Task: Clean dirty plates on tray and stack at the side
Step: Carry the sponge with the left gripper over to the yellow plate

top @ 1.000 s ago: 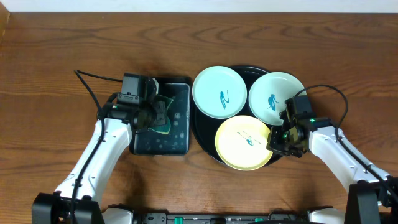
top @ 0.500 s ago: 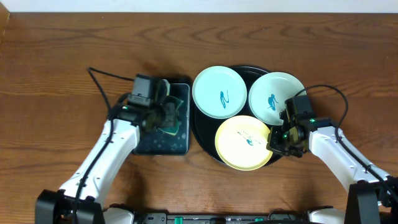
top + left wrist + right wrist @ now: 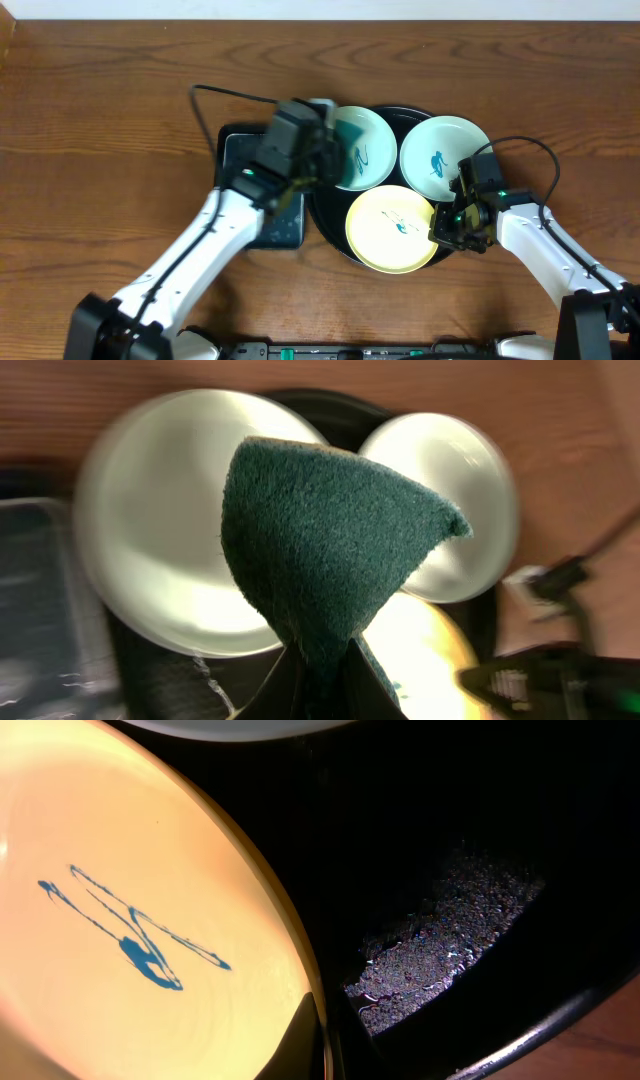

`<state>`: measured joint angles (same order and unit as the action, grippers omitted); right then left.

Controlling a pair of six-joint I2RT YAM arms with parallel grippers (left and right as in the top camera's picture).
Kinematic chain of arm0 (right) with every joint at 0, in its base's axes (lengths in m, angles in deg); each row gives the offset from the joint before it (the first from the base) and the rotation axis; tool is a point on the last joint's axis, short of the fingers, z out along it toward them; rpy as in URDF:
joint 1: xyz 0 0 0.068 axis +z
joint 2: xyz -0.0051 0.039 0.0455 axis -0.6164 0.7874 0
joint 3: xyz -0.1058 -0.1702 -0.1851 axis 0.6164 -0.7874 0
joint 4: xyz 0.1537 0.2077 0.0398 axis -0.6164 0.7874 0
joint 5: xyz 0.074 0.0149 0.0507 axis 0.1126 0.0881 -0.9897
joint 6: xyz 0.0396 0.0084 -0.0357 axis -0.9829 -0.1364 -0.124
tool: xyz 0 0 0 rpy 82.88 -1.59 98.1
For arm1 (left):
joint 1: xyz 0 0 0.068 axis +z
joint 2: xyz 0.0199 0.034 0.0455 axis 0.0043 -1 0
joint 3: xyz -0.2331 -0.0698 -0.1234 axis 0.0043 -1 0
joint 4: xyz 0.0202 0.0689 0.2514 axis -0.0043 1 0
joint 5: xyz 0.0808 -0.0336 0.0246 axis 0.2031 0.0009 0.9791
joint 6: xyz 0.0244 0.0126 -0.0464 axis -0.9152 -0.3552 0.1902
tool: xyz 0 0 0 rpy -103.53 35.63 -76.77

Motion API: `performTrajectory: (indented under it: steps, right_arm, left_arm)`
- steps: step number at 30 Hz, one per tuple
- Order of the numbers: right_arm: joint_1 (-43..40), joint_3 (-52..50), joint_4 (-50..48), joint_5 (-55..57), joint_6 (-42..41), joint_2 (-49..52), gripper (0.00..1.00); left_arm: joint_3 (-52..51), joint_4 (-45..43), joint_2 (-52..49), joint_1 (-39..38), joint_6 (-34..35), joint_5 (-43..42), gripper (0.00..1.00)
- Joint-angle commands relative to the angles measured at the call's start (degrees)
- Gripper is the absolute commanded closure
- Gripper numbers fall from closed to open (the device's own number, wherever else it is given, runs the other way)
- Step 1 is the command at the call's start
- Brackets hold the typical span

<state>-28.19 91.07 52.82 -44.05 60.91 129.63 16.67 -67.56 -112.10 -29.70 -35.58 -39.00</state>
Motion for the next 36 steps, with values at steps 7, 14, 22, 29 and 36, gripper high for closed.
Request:
performTrajectory:
  steps: [7, 14, 22, 29, 36]
  right_arm:
    - [0.37, -0.42, -0.07, 0.15, -0.85, -0.44, 0.99]
    - [0.37, -0.42, -0.07, 0.15, -0.83, -0.44, 0.99]
    - [0.37, -0.42, -0.02, 0.15, -0.83, -0.44, 0.99]
    - [0.37, -0.42, 0.13, 0.15, -0.85, -0.44, 0.99]
    - [0.37, -0.42, 0.17, 0.15, -0.83, -0.44, 0.99]
  left_arm:
    - [1.25, -10.08, -12.7, -11.39, 18.53, -1.73, 0.93]
    - [1.25, -14.19, -19.28, -16.85, 22.29, -1.66, 0.92]
    - [1.25, -12.24, -22.8, -18.18, 20.44, 1.27, 0.92]
    - [1.2, -0.85, -22.8, -16.7, 13.86, 15.23, 0.92]
    - [1.86, 0.35, -18.58, -14.58, 11.69, 11.87, 0.92]
